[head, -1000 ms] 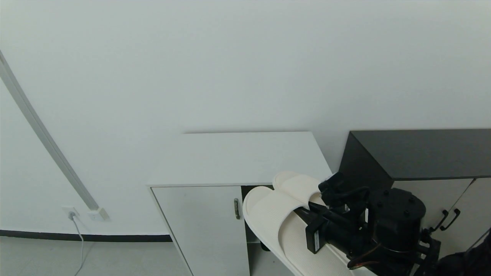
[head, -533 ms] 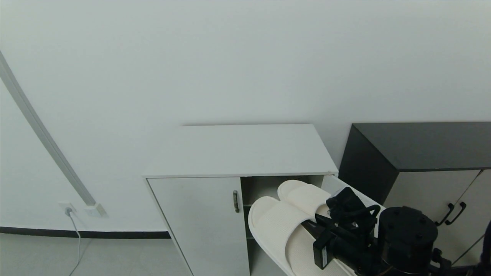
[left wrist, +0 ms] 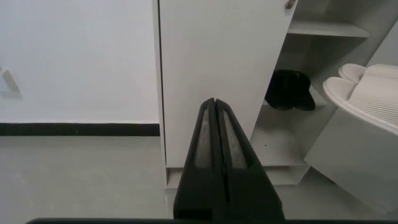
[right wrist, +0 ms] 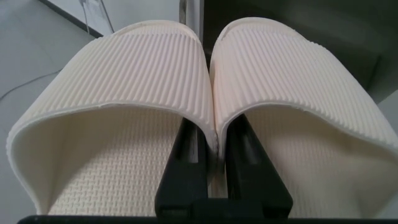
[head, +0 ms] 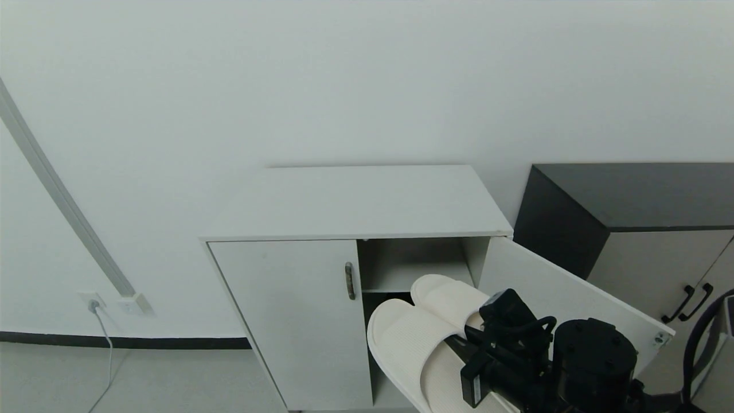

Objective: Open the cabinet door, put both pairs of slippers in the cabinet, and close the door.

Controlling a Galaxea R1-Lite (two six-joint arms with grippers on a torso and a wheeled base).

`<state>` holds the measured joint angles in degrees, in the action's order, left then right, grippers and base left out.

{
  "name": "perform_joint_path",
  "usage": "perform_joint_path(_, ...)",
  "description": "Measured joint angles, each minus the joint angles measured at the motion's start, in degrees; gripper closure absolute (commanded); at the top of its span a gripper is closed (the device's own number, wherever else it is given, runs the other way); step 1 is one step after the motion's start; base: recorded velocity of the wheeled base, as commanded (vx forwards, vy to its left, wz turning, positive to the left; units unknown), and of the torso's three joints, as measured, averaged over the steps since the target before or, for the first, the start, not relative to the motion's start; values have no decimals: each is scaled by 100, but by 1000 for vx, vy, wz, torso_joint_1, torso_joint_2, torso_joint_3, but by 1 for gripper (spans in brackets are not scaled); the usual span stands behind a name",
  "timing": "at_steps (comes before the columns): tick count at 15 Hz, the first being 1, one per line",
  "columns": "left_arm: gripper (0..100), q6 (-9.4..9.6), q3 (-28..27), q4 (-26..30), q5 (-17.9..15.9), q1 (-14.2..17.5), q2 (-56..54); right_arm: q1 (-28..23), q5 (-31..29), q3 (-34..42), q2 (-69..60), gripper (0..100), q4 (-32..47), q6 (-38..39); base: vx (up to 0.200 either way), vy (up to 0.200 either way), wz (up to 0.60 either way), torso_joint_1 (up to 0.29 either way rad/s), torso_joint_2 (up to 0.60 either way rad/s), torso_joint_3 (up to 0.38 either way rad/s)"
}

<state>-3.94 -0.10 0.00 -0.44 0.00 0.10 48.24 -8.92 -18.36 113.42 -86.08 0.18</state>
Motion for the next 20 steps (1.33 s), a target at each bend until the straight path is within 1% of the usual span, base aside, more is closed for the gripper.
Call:
perform_joint_path(11,100,0,0,0,0,0,0,10,4,28,289,100,-93,-2,0,0,0,-191,510,315)
perform_joint_path(17,100,0,0,2,0,0,0,5,4,50,336,100,-176,0,0,0,0,-137,471,337)
perform_joint_path(18,100,0,0,10,0,0,0,5,4,59,384,100,-325,-16,0,0,0,-61,330,246)
perform_joint_path(20,100,2,0,0,0,0,0,-12,-29,65,513,100,-386,-155,0,0,0,-34,144,110)
